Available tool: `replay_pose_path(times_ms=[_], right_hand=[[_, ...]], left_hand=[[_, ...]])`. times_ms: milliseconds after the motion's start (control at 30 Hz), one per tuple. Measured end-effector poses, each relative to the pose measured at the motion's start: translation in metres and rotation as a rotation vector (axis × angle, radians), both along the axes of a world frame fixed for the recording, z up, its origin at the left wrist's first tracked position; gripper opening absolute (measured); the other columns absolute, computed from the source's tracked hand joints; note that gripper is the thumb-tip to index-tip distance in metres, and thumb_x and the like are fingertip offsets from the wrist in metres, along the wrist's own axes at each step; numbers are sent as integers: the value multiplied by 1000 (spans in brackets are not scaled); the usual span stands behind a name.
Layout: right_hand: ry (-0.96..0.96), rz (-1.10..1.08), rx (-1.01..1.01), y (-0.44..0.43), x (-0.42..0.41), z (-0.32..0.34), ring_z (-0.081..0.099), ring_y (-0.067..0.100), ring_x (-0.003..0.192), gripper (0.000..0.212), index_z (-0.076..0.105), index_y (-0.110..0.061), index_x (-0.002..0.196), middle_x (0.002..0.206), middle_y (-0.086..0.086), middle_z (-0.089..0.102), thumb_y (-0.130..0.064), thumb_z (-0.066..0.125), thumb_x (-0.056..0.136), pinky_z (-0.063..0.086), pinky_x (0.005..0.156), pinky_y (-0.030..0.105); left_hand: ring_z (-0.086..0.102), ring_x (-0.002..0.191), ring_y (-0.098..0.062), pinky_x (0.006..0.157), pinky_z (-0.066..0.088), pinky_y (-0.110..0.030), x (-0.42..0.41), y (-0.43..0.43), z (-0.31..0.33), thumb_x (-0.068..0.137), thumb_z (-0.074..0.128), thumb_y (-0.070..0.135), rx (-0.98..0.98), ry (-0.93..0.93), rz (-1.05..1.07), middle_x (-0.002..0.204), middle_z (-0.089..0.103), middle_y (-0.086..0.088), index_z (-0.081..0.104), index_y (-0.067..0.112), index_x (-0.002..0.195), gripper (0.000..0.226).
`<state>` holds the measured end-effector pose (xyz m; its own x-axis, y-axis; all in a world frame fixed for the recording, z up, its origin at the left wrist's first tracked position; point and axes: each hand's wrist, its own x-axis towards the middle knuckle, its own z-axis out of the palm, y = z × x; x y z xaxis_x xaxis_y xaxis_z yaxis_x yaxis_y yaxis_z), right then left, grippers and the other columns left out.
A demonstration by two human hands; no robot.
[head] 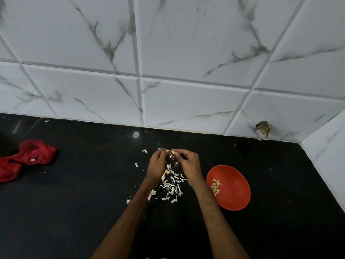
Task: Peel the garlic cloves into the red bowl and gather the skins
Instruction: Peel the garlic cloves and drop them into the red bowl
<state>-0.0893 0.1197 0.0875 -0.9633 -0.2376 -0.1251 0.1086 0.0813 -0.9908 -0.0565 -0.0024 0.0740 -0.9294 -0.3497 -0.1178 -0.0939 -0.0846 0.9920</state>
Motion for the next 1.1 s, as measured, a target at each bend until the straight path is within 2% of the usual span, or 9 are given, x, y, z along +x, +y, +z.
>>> replay_pose_path(times_ms=[133, 333, 400, 500, 567, 767, 900, 1000, 1100], right_hand=[[23, -15, 104, 0, -4, -2, 72, 12, 76, 10, 74, -9, 96, 86, 4, 75, -9, 64, 96, 58, 64, 25], [98, -70, 278, -1, -4, -1, 73, 14, 71, 5, 71, -10, 95, 84, 0, 73, -12, 66, 95, 61, 65, 27], [124, -91, 335, -1, -5, -1, 72, 13, 69, 4, 71, -12, 92, 83, -1, 72, -11, 67, 94, 61, 66, 29], [209, -110, 479, -2, -5, -1, 69, 8, 74, 4, 72, -15, 88, 80, -6, 72, -16, 70, 91, 59, 71, 31], [254, -128, 600, -2, -2, 2, 66, 7, 75, 5, 70, -20, 86, 80, -9, 70, -21, 70, 91, 57, 69, 32], [489, -90, 942, -3, 6, 12, 63, 12, 83, 7, 64, -20, 98, 96, -8, 63, -25, 60, 97, 50, 67, 31], [587, -16, 1072, -6, 8, 14, 63, 12, 90, 17, 60, -20, 112, 108, -5, 58, -24, 62, 95, 52, 71, 30], [682, -28, 1069, -7, 12, 11, 64, 14, 80, 30, 64, -18, 100, 98, -4, 61, -16, 80, 75, 43, 52, 27], [853, -49, 1048, -5, 11, 3, 60, 13, 69, 36, 64, -17, 88, 87, -3, 61, -8, 86, 61, 40, 40, 23]], left_hand=[[49, 52, 2, 50, 39, -14, 3, 0, 0, 102, 53, 16, 2, 32, 8, 66, 57, 9, 61, 9, 93, 14], [57, 55, 3, 53, 43, -10, 5, -2, -3, 98, 59, 5, -37, 76, -41, 80, 68, -3, 67, -3, 103, 13], [62, 62, 2, 58, 46, -11, 6, -3, -4, 95, 63, 6, -68, 80, -54, 87, 71, -6, 69, -1, 102, 11], [71, 86, -12, 76, 55, -22, 5, -4, -7, 92, 68, 7, -101, 91, -66, 93, 75, -6, 71, 2, 99, 9], [72, 92, -17, 82, 56, -26, 5, -4, -9, 91, 69, 6, -126, 94, -59, 93, 75, -5, 71, 3, 97, 7], [72, 88, -12, 81, 58, -31, 4, 1, -15, 90, 71, 9, -219, 61, -32, 89, 76, 2, 72, 11, 92, 3], [73, 89, -19, 82, 59, -35, 5, 3, -18, 89, 73, 10, -117, 53, -11, 89, 76, -4, 73, 9, 92, 3], [72, 78, -19, 71, 59, -30, 7, 5, -13, 89, 71, 6, 96, 16, 8, 86, 76, -11, 72, 4, 89, 2], [53, 48, -3, 41, 35, -16, 10, 8, -2, 93, 65, 5, 276, -76, -2, 72, 71, -6, 70, 1, 87, 9]])
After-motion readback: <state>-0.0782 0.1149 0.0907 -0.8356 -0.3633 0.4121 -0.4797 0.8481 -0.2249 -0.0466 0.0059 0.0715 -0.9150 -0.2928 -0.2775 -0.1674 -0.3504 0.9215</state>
